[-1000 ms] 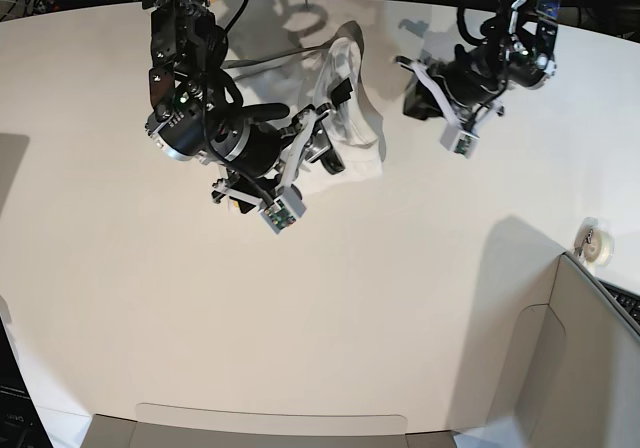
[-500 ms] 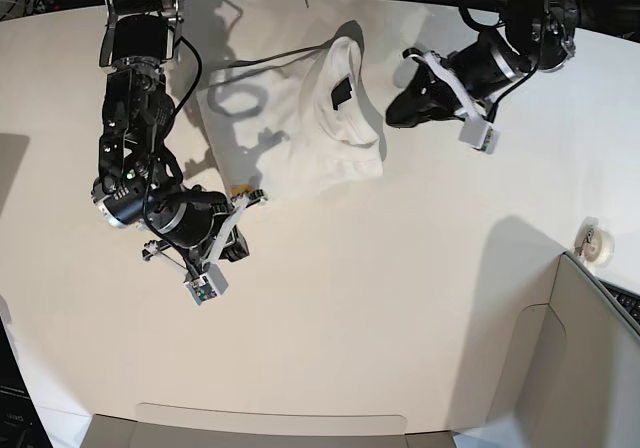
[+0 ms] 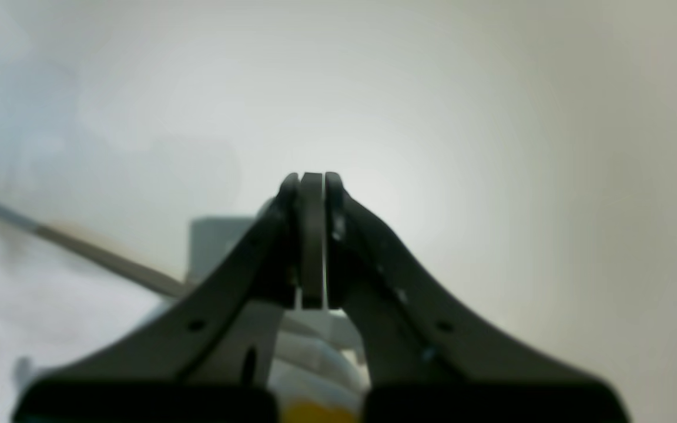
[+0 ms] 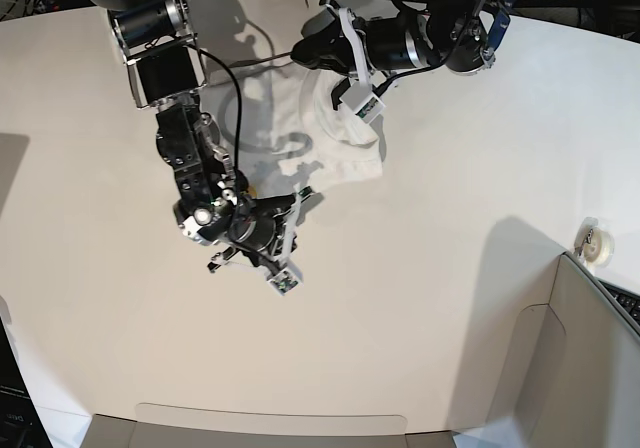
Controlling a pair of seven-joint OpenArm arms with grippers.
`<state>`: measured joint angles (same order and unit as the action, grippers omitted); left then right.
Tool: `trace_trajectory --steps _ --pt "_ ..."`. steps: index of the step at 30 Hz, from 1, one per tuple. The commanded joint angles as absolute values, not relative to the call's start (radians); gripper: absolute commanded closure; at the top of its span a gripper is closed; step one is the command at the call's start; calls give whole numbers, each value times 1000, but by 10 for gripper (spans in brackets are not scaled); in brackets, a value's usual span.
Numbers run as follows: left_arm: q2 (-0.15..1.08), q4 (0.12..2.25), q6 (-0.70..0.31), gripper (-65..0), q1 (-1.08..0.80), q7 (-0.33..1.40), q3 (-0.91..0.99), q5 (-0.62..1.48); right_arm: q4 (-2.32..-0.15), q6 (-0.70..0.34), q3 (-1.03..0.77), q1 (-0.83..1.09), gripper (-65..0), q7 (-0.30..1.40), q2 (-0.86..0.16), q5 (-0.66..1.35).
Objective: Layout the t-shirt on the table in an organized manner, then fold the t-shirt properly
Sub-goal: 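Press and tuck the folded shirt bundle with both grippers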
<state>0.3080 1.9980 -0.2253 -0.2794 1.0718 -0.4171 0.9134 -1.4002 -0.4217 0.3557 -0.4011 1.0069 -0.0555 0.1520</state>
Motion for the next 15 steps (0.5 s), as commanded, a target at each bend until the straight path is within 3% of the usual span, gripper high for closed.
trace_trajectory --steps 1,10,15 --pt "309 1998 -208 0 -278 1066 -417 897 -1405 -421 364 -423 0 983 -59 128" --pt "314 1968 -67 0 -278 1069 -409 720 -1500 -421 383 -340 0 987 -93 81" --pt "314 1968 13 0 -260 1069 -409 639 -1613 -423 381 -283 0 1075 -133 82"
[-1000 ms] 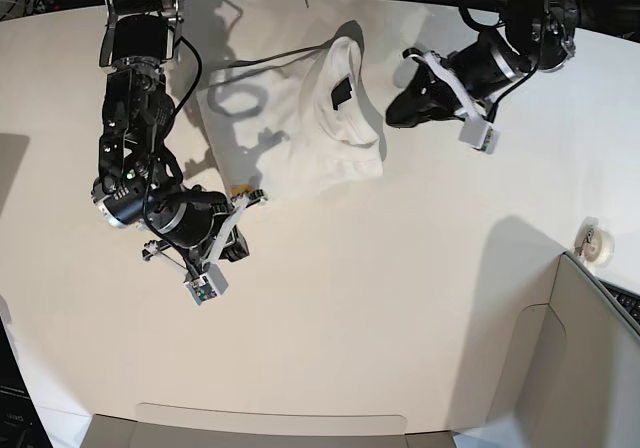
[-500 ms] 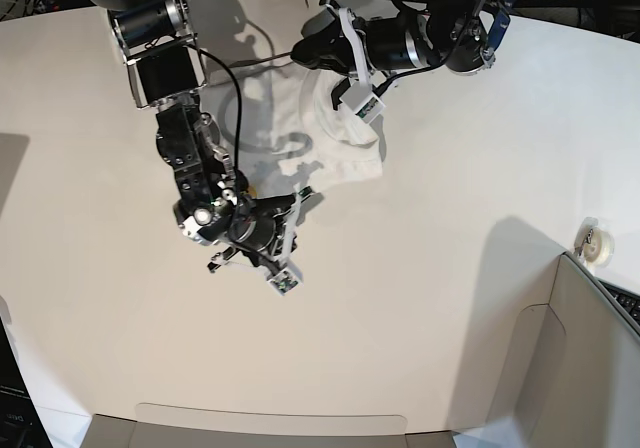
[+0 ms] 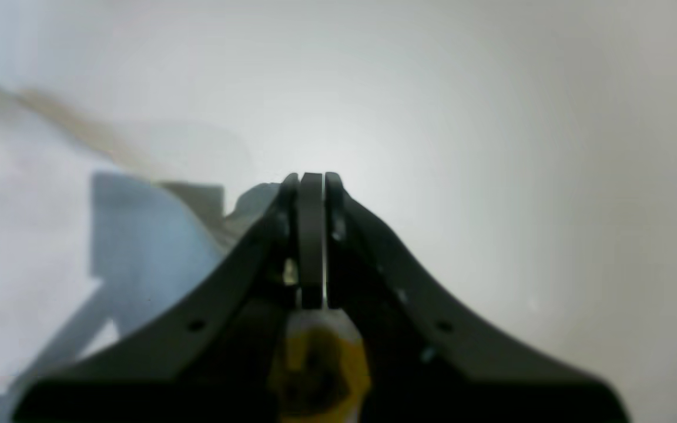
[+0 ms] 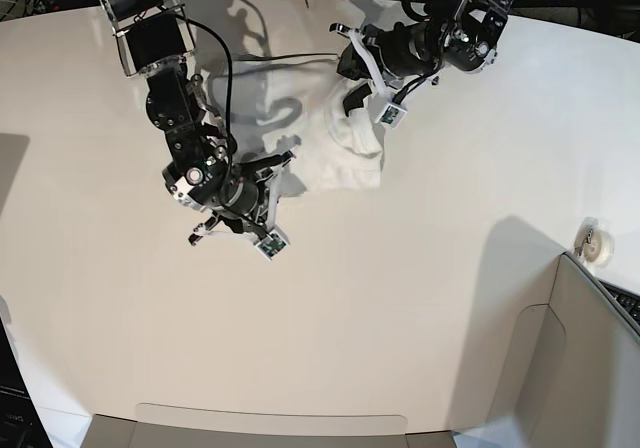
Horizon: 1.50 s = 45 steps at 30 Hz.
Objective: Layout the t-shirt on the table in an organized manner, then fold the t-shirt properly
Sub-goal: 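Press and tuck the folded shirt bundle with both grippers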
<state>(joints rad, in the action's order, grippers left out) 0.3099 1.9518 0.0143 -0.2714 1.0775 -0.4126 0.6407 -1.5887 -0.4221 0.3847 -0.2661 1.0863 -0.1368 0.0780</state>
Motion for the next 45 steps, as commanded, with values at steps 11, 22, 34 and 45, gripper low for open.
trace_trajectory --steps 11,22,34,45 --pt "303 1905 117 0 -140 1070 -415 573 -1893 -424 384 -84 0 1187 -220 84" --pt "219 1796 119 0 -28 1063 -417 572 -2029 -426 387 105 0 1187 -260 85" --pt "165 1796 117 0 48 1069 -418 570 -2048 -421 380 151 0 1185 -243 85" --pt "147 1796 113 0 48 1064 -418 570 -2054 -421 331 94 0 1187 -166 85"
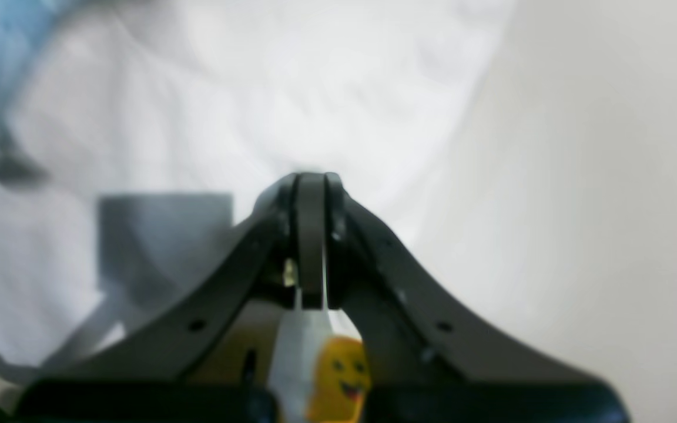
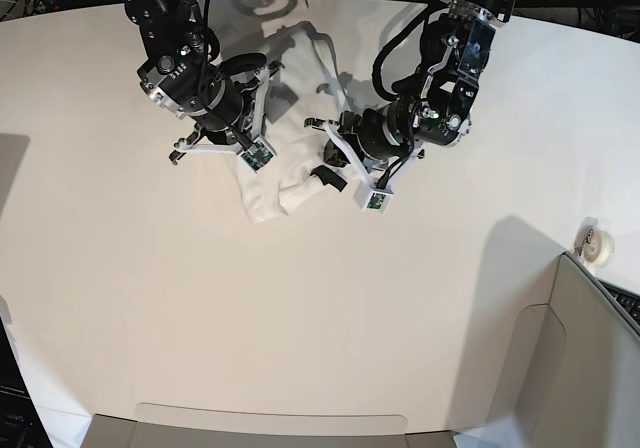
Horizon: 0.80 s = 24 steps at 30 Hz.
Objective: Layout the t-shirt on the table in an organized manner, then fold the t-shirt properly
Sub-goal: 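Press and tuck the folded shirt bundle with both grippers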
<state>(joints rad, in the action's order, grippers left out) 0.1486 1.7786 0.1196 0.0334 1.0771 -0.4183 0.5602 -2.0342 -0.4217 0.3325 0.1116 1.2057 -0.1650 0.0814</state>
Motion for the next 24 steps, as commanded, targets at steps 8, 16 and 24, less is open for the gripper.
trace_trajectory --steps 8,16,24 --pt "154 1959 117 0 39 1032 -397 572 -2058 -421 329 10 0 1187 -107 99" --pt "180 2068 119 0 -134 822 -143 573 -2055 -418 328 18 0 1182 -28 159" --pt "186 2064 116 0 -289 763 31 572 -2052 -205 329 120 0 1122 -33 159"
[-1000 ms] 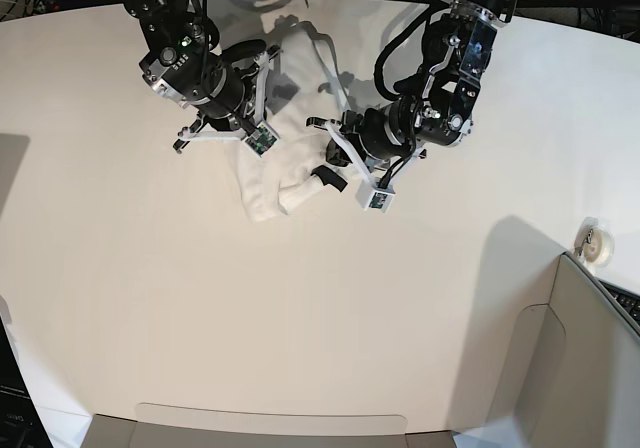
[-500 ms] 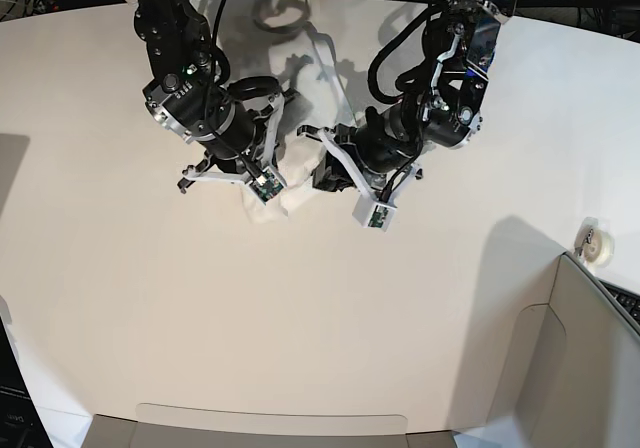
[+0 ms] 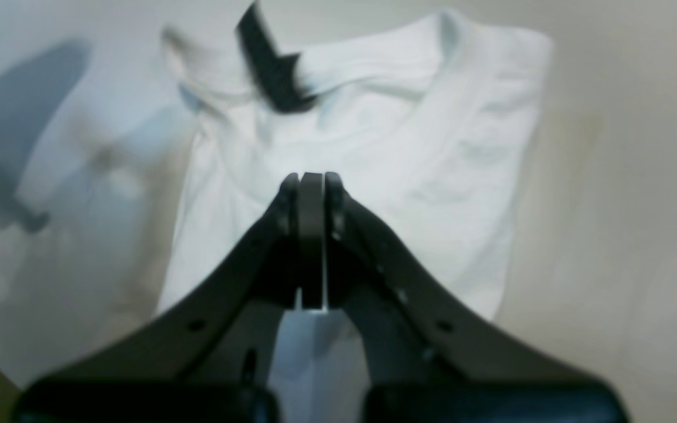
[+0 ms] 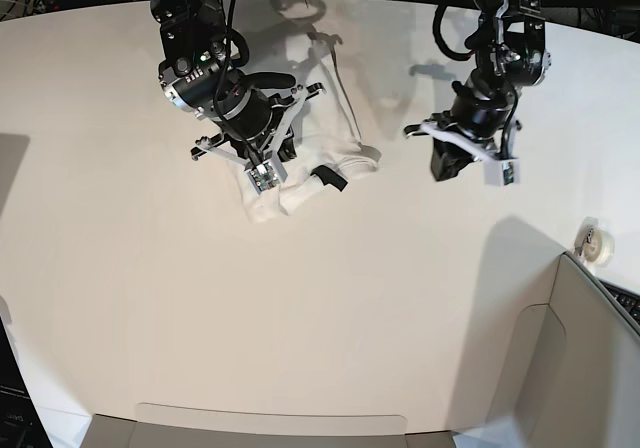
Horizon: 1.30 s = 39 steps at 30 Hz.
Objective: Layout the t-shirt on the table in an organized manner, then fold the t-shirt properly
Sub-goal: 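Press and tuck the folded shirt bundle with both grippers, then drag the folded shirt with the right gripper to the table edge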
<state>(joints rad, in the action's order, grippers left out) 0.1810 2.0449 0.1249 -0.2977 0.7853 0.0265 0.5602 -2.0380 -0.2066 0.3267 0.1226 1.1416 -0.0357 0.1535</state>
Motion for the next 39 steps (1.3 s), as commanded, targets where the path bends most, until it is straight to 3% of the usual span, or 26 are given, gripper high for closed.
trace_trajectory --steps 1,10,18,29,34,39 --pt "186 2064 113 0 -303 763 48 572 -2051 -202 329 130 0 1118 -33 160" --pt "188 2061 111 0 -390 766 74 572 -1899 -197 326 179 0 1046 -36 157" --pt "225 2061 111 0 -427 769 81 572 -1848 -196 177 231 0 1026 -99 88" --pt "228 2060 111 0 -429 771 76 575 -1827 -205 -62 288 0 1027 -384 85" --pt "225 2060 110 0 -429 771 76 575 -1698 -206 -96 286 0 1020 -504 85" --pt "225 2060 110 0 -444 771 74 576 -1532 -231 -162 286 0 940 -562 81"
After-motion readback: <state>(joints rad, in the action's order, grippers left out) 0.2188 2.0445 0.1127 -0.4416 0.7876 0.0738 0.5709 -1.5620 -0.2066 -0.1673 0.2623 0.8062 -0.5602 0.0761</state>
